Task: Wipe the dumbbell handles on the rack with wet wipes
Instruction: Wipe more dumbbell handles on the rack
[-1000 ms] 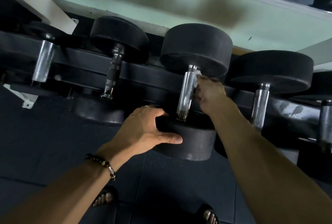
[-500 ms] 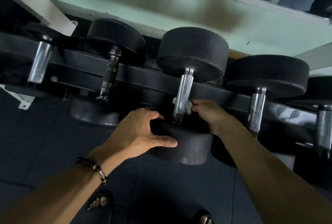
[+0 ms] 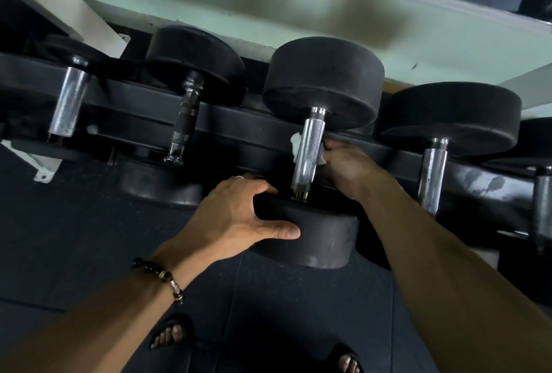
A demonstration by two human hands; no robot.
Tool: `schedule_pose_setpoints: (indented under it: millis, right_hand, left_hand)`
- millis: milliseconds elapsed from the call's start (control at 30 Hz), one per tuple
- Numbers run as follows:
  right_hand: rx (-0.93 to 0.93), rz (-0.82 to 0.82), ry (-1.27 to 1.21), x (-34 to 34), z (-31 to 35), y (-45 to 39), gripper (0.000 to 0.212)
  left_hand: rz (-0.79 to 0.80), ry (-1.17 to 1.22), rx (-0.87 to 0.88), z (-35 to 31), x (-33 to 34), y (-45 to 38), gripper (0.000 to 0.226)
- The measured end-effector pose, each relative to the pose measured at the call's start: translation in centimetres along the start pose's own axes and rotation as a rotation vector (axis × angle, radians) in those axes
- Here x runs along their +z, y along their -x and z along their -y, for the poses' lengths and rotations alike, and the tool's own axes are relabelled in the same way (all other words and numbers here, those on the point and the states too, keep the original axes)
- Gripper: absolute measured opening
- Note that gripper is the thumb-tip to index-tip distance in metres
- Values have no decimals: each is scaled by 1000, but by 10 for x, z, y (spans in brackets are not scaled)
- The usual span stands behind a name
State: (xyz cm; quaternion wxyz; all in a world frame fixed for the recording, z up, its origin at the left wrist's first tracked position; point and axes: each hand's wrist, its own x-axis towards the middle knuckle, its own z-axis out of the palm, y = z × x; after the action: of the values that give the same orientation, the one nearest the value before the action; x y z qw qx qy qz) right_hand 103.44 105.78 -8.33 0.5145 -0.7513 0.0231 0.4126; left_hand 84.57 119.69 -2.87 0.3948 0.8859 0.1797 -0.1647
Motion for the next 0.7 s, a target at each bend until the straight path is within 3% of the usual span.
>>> schedule_pose_setpoints:
  millis: [100,167,267,367,467,533,600,700]
  right_hand:
    - [45,196,387,-11,-16,20,29]
    - [86,310,461,-16,-20,29,30]
    - [-6,138,234,-11,-9,15,26]
    - [-108,-71,59,-7,0,-1,34]
    - [-36,81,378,-12,-15,19,16]
    - [48,197,516,-14,-20,33,17]
    - [-3,135,428,-10,-10,33,10]
    - [-55,-104,-8,-1,11,4,21]
  left_hand:
    - [2,5,6,0,0,1,92]
    - [-5,2,9,0,0,2,93]
    - [5,-7,6,-1,1,2,94]
    - [5,-4,3,-2,0,2,93]
    - [10,16,-5,-1,0,3,92]
    - [11,24,-8,-2,-1,3,92]
    - [11,17,-4,-2,0,3,92]
    - [-3,21,-1,-1,0,3,91]
